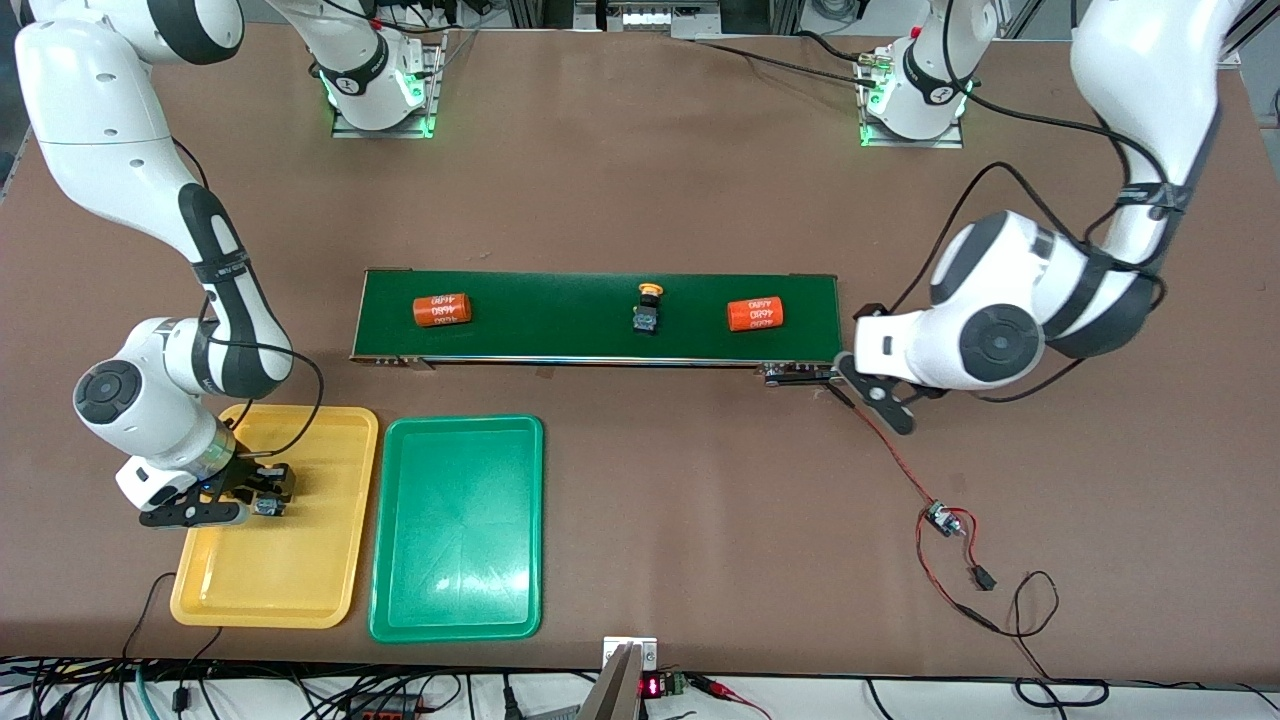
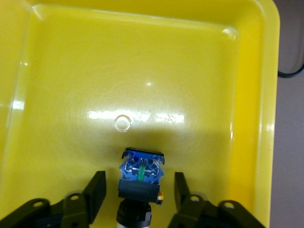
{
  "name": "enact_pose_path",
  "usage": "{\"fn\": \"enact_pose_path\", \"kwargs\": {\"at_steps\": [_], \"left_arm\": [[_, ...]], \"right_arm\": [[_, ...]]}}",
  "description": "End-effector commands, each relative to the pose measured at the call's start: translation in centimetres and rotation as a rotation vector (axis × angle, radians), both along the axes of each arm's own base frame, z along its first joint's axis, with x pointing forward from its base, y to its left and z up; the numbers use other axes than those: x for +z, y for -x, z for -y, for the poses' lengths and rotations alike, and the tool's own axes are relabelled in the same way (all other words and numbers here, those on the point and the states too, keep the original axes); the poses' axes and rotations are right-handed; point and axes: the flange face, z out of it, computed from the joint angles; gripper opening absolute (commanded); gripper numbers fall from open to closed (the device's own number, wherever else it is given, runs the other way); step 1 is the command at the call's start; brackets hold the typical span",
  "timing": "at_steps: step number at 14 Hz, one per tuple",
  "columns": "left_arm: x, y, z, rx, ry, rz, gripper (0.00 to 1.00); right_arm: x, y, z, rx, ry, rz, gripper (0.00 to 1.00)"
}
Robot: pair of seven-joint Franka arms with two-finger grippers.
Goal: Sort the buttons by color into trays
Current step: 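Release the button in the yellow tray while the left gripper reaches buttons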
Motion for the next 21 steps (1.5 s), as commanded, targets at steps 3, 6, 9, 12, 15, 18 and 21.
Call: {"fn": "enact_pose_path", "kwargs": {"at_steps": [3,6,9,12,15,18,21], "left_arm": [[3.1,-0.7,-4.1,0.211,-0.160,0.070,1.00],[6.2,-0.8,-9.0,0.341,-0.177,0.198,1.00],[4.7,3.3,-13.2,0.542,-0.073,0.144,1.00],[5.7,7.0,-13.4,0.549,-0.084,0.197,1.00],[4.1,8.0,-13.1,0.506,-0.096,0.133,1.00],[-1.0,8.6,-13.9,0.554,-0.118,0.038,1.00],[-5.1,10.6,-12.0,0.634,-0.121,0.105,1.00]], "right_arm": [[7.1,3.2,-4.0,0.003,-0.032,-0.122,0.95],[12.5,6.5,-9.9,-0.089,-0.072,-0.251,1.00],[16.8,9.4,-17.9,-0.158,-0.132,-0.315,1.00],[17.1,14.4,-26.5,-0.193,-0.144,-0.350,1.00],[16.4,18.7,-35.1,-0.285,-0.175,-0.345,1.00],[15.1,21.0,-38.5,-0.227,-0.168,-0.344,1.00],[13.3,23.4,-42.2,-0.201,-0.158,-0.351,1.00]]}}
